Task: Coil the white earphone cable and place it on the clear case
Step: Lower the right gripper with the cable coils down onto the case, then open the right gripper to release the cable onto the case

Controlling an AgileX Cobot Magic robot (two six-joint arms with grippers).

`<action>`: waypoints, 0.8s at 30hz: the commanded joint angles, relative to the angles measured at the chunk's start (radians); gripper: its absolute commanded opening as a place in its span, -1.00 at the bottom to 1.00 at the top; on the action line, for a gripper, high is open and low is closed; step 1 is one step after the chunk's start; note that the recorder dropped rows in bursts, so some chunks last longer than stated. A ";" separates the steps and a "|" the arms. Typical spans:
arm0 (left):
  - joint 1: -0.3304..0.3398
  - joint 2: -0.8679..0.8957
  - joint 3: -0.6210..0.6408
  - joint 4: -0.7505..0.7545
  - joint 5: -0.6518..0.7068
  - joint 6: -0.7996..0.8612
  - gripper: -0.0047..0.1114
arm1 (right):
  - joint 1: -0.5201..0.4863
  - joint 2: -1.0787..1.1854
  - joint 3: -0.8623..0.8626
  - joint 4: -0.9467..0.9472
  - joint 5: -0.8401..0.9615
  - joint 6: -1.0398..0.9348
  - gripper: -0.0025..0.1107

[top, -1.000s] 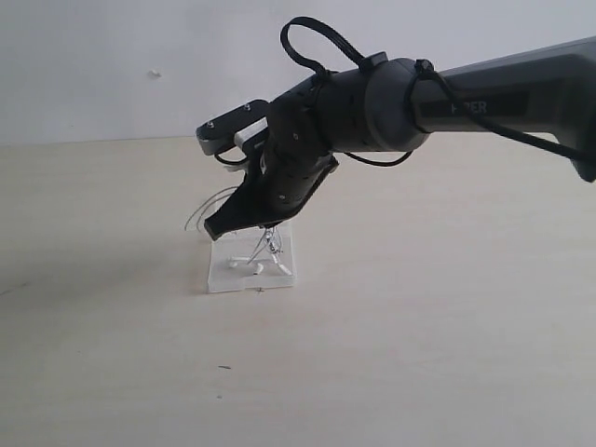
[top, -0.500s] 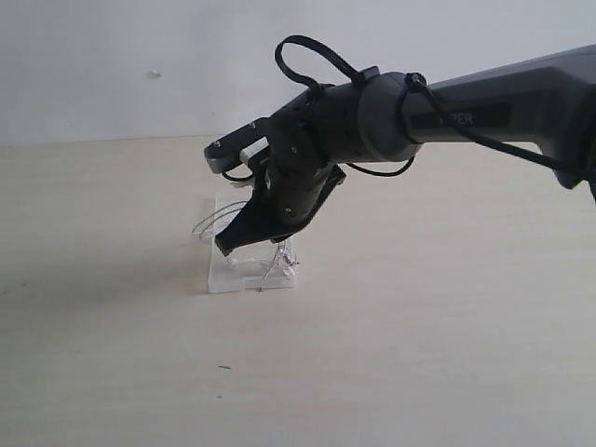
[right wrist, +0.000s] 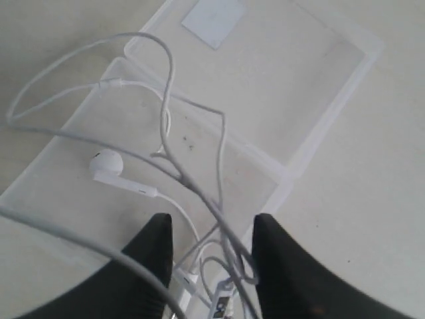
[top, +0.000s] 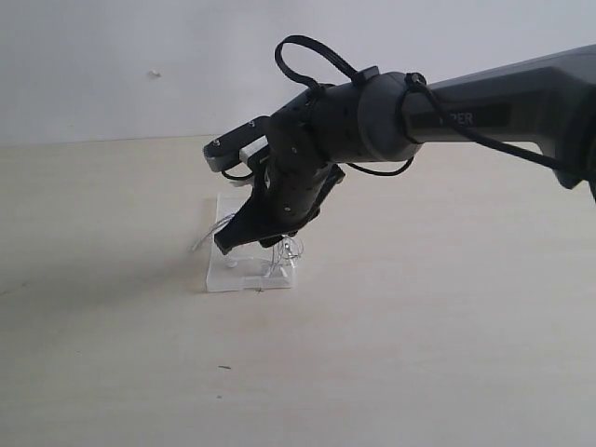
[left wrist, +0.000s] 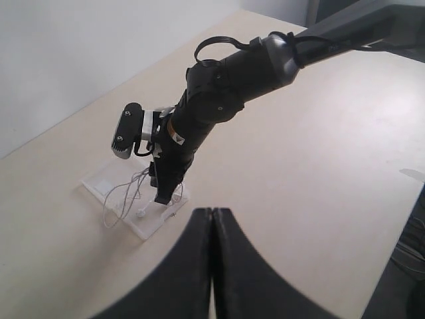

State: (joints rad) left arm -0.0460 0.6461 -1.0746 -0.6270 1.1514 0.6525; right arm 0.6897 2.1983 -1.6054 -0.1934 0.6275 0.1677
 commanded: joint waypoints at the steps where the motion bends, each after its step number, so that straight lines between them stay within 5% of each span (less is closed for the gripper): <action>1: -0.006 -0.006 0.003 -0.004 -0.005 -0.002 -0.92 | -0.006 -0.001 -0.005 -0.005 -0.020 -0.003 -0.13; 13: -0.006 -0.006 0.003 -0.004 -0.005 -0.002 -0.92 | -0.003 -0.001 -0.005 0.038 -0.051 -0.017 0.26; 24: -0.006 -0.006 0.003 -0.004 -0.005 -0.002 -0.92 | -0.003 -0.009 -0.007 -0.020 -0.019 -0.009 0.27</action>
State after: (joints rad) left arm -0.0460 0.6461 -1.0746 -0.6270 1.1514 0.6525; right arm 0.6897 2.1983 -1.6054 -0.1794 0.6054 0.1562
